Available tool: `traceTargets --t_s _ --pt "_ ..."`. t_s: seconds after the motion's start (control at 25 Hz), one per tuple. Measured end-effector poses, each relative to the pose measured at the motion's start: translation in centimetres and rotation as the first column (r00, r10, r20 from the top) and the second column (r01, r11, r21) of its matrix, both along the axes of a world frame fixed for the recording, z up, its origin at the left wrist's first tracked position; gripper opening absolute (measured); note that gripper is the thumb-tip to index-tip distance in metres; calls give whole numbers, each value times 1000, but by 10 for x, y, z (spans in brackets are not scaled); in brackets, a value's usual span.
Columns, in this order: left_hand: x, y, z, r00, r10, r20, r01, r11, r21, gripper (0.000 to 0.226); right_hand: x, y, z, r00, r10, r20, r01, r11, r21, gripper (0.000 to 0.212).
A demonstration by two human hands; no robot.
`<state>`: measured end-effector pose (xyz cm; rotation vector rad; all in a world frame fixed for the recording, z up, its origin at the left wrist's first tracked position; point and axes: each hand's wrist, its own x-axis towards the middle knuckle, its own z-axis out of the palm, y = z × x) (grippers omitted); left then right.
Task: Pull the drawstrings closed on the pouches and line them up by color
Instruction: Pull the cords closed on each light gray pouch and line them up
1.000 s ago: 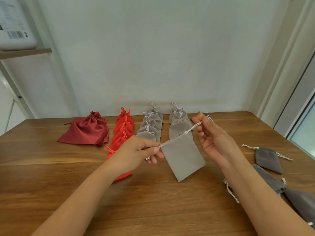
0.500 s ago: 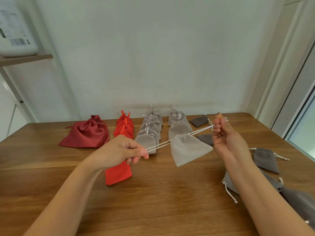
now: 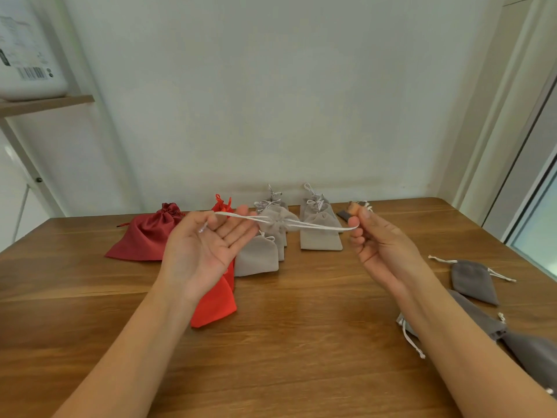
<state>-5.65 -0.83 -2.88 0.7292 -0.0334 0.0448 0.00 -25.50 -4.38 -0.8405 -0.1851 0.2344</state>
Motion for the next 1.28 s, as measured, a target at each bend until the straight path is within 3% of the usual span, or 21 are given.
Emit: traceTargets --t_s 0.08,0.16,0.28,0.36,0.48,0.6,0.76,0.96,1.12,1.28 --pt "1 -5 1 997 68 -47 -69 998 -15 19 -8 8 1 996 68 54 -60 991 -123 18" --pt "1 -9 -1 994 72 -79 -63 992 112 10 -16 16 2 986 122 110 -91 964 -250 18" --pt "-3 -15 -3 997 12 -80 12 955 296 32 -25 24 2 960 183 210 -99 929 -358 18" --pt "-6 -19 -3 995 -7 -98 44 921 386 35 -27 25 3 948 162 273 -38 912 -409 17" --pt "-10 -27 -2 994 22 -110 49 800 598 25 -28 26 5 916 195 351 -30 904 -426 19" --pt "-16 -36 -3 995 -14 -95 80 669 739 34 -29 29 2 897 216 385 -19 889 -457 19" --pt "-24 -44 0 985 -138 -102 163 572 804 17 -31 33 0 906 155 394 54 880 -471 19" --pt "-26 -47 2 983 -144 -117 182 609 772 24 -32 35 0 906 127 403 105 856 -506 21" --pt "-30 -50 7 976 -188 -112 197 527 827 18 -34 34 2 914 111 390 109 859 -501 17" --pt "-26 -50 1 988 -56 -147 148 653 743 15 -34 35 1 919 114 377 111 843 -527 17"
